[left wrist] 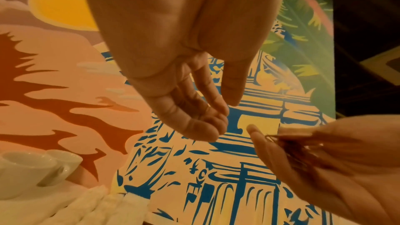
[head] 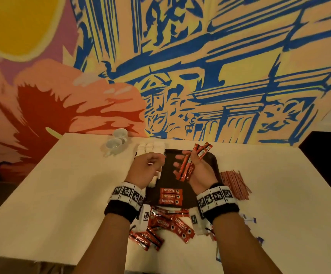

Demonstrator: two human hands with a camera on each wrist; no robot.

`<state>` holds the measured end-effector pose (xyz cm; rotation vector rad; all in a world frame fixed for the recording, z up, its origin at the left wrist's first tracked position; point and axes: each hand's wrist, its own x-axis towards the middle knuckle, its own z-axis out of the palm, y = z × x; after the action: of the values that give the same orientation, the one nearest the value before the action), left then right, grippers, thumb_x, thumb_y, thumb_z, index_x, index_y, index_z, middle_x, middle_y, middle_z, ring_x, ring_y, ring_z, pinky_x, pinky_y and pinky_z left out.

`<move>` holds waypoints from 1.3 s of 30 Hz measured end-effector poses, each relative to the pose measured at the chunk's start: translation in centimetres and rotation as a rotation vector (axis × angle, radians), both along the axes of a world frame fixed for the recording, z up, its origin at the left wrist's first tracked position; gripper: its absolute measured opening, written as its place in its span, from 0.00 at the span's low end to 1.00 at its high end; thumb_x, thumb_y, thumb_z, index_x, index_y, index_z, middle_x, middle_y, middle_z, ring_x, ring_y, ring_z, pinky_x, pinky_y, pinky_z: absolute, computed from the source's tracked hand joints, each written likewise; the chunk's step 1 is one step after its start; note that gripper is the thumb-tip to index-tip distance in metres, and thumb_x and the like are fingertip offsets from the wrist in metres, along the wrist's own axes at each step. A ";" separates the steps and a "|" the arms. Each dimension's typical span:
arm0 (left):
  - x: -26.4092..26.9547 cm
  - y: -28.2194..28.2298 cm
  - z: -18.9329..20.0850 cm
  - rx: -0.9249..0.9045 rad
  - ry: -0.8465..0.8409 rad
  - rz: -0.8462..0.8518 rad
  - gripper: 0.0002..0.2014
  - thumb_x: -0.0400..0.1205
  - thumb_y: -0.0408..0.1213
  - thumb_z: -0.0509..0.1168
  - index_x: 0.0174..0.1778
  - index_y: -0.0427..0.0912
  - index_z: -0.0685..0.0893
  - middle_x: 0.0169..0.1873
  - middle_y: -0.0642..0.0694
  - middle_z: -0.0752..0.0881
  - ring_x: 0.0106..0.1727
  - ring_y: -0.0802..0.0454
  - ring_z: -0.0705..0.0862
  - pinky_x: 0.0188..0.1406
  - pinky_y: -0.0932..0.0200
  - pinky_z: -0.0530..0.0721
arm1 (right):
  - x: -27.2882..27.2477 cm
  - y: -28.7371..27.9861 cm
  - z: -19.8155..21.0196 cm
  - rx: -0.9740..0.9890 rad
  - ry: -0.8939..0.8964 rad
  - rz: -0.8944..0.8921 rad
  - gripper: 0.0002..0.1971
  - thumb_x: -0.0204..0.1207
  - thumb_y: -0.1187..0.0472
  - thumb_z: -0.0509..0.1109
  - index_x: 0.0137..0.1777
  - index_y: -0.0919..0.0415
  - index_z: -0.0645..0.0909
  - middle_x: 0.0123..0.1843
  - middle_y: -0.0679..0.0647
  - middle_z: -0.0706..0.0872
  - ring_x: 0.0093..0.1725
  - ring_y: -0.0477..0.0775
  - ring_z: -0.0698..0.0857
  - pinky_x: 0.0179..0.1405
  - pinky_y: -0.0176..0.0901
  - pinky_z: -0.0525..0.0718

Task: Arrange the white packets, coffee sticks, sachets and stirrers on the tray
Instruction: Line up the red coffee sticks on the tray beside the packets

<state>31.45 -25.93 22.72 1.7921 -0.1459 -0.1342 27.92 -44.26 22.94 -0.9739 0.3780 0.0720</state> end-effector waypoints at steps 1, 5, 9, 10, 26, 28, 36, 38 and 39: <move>-0.5 0.0 0.4 -0.001 -0.004 -0.014 0.06 0.84 0.36 0.69 0.50 0.50 0.91 0.45 0.46 0.91 0.40 0.54 0.88 0.38 0.61 0.85 | -0.1 0.4 0.4 0.000 0.000 -0.006 0.21 0.90 0.47 0.59 0.67 0.65 0.82 0.56 0.62 0.93 0.48 0.59 0.91 0.52 0.59 0.90; -2.3 0.2 1.4 0.019 0.001 -0.089 0.04 0.83 0.43 0.72 0.51 0.53 0.90 0.47 0.47 0.91 0.43 0.51 0.89 0.39 0.59 0.87 | -0.3 1.8 1.3 0.014 0.016 -0.057 0.21 0.89 0.46 0.61 0.65 0.64 0.84 0.60 0.63 0.92 0.47 0.58 0.91 0.52 0.55 0.88; -3.6 0.0 2.0 0.028 0.031 -0.168 0.13 0.79 0.42 0.77 0.58 0.48 0.88 0.43 0.47 0.92 0.38 0.56 0.88 0.38 0.59 0.88 | -1.0 2.9 1.7 0.013 0.025 -0.105 0.18 0.89 0.49 0.63 0.63 0.63 0.84 0.56 0.60 0.94 0.53 0.61 0.92 0.50 0.56 0.88; -3.9 0.0 2.0 0.028 0.029 -0.173 0.14 0.78 0.40 0.77 0.59 0.47 0.88 0.41 0.46 0.92 0.37 0.57 0.88 0.38 0.59 0.87 | -1.3 3.1 1.7 0.014 0.029 -0.112 0.17 0.89 0.49 0.64 0.63 0.63 0.84 0.55 0.60 0.94 0.55 0.61 0.92 0.51 0.56 0.89; -3.8 0.5 1.5 0.066 -0.287 0.160 0.12 0.75 0.32 0.79 0.43 0.58 0.93 0.48 0.56 0.89 0.43 0.55 0.85 0.50 0.59 0.84 | -2.1 1.1 1.0 0.000 0.083 -0.118 0.08 0.88 0.67 0.64 0.60 0.62 0.83 0.44 0.58 0.87 0.31 0.49 0.83 0.27 0.40 0.82; -3.9 0.3 1.5 0.059 -0.382 0.174 0.14 0.74 0.31 0.79 0.43 0.59 0.93 0.49 0.55 0.87 0.43 0.55 0.85 0.51 0.58 0.85 | -2.3 1.0 1.2 -0.035 0.083 -0.072 0.06 0.88 0.65 0.63 0.55 0.61 0.83 0.40 0.55 0.82 0.24 0.44 0.73 0.18 0.35 0.71; -3.3 0.3 0.8 0.134 -0.502 0.243 0.17 0.76 0.32 0.78 0.45 0.65 0.91 0.59 0.59 0.85 0.54 0.63 0.85 0.47 0.57 0.87 | -3.4 0.9 2.4 -0.131 0.077 0.088 0.23 0.79 0.38 0.73 0.57 0.59 0.83 0.37 0.53 0.86 0.22 0.44 0.68 0.18 0.35 0.62; -3.6 0.3 0.7 0.098 -0.488 0.228 0.17 0.76 0.31 0.78 0.45 0.64 0.91 0.61 0.58 0.86 0.57 0.63 0.85 0.49 0.58 0.87 | -3.6 0.9 2.4 -0.164 0.055 0.076 0.16 0.79 0.48 0.76 0.57 0.60 0.84 0.41 0.55 0.88 0.23 0.44 0.69 0.18 0.34 0.64; -3.7 0.4 0.7 0.066 -0.455 0.220 0.17 0.76 0.31 0.78 0.45 0.64 0.92 0.60 0.58 0.87 0.56 0.60 0.86 0.50 0.55 0.88 | -3.6 0.9 2.2 -0.176 0.045 0.067 0.13 0.79 0.53 0.78 0.56 0.61 0.84 0.42 0.56 0.89 0.23 0.43 0.69 0.17 0.33 0.65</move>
<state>27.76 -25.57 23.47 1.8679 -0.2688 0.4333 24.32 -43.35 25.18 -1.1604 0.3976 0.1234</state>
